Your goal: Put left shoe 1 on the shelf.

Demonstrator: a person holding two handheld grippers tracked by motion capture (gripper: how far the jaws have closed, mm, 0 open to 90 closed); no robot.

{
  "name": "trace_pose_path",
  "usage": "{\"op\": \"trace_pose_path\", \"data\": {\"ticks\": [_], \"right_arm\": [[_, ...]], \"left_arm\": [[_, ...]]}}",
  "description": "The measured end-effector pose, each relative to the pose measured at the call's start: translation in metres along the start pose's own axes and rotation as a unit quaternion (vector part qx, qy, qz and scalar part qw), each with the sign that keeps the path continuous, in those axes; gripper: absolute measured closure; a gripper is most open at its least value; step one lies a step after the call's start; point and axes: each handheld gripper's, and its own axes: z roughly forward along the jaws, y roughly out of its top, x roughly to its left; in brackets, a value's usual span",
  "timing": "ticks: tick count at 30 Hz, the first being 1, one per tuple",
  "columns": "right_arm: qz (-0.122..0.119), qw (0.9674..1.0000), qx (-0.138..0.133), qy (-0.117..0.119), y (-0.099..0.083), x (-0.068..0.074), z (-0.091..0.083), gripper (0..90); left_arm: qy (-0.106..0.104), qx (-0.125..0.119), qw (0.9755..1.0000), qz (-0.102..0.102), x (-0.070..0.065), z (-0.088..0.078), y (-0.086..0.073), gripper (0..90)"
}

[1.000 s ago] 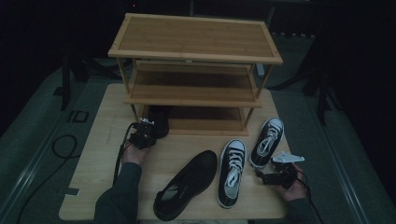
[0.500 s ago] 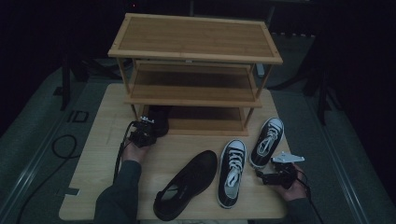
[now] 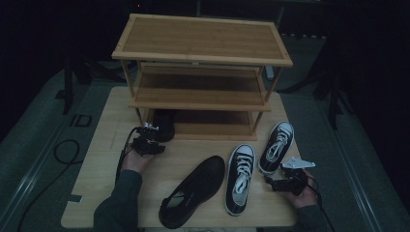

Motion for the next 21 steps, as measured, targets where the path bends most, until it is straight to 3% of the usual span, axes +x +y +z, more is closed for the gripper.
{"op": "trace_pose_path", "data": {"ticks": [6,13,21], "right_arm": [[0.000,1.0000,0.000,0.000,0.000,0.000,0.000,11.1],[0.000,1.0000,0.000,0.000,0.000,0.000,0.000,11.1],[0.000,1.0000,0.000,0.000,0.000,0.000,0.000,11.1]], "left_arm": [[-0.018,-0.014,0.9995,0.021,-0.006,-0.014,-0.003,59.7],[-0.026,-0.035,0.9981,0.044,-0.015,-0.030,-0.005,58.8],[-0.036,-0.055,0.9965,0.051,-0.025,-0.042,-0.005,59.0]]}}
